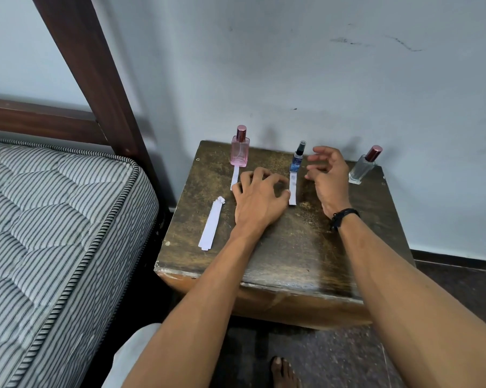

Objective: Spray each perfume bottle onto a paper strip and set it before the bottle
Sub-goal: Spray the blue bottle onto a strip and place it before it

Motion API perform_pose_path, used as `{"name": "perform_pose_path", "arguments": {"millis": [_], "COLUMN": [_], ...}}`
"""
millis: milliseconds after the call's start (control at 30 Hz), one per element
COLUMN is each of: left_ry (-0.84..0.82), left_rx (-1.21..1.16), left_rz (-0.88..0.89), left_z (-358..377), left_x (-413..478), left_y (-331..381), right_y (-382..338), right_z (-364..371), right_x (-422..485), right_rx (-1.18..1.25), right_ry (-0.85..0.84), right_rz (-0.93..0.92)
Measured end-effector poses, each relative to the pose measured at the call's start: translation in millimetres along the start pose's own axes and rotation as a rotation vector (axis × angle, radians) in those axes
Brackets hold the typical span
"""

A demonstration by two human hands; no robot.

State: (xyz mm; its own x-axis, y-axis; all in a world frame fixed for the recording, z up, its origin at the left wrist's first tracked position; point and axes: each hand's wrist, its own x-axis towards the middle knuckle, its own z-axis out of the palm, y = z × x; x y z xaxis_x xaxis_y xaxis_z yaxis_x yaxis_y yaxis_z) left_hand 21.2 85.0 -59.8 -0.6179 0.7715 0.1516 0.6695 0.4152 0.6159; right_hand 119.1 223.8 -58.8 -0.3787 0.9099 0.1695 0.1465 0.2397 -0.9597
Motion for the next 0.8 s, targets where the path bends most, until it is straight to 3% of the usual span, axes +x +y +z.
{"name": "perform_pose_path", "arguments": {"millis": [233, 433, 600, 800], "left_ry": [-0.021, 0.024, -0.01, -0.06], "left_rx": [-0.062, -0.278, -0.331, -0.328], "left_rz": [0.019, -0.008, -0.029, -0.051], "left_z": [-7, -11, -19, -24], "left_x": [-2, -3, -10, -36], "left_y": [0, -1, 6, 11], "right_y": [-15, -24, -24, -33], "right_z": [-6, -29, -45, -52], "right_x": [-17, -79, -104, -116], "right_rx": [0.08, 0.055, -0.056, 0.02], "right_ry": [0.045, 0.073, -0.015, -0.078], "right_rz": [0.085, 0.12, 0.208, 0.209]}}
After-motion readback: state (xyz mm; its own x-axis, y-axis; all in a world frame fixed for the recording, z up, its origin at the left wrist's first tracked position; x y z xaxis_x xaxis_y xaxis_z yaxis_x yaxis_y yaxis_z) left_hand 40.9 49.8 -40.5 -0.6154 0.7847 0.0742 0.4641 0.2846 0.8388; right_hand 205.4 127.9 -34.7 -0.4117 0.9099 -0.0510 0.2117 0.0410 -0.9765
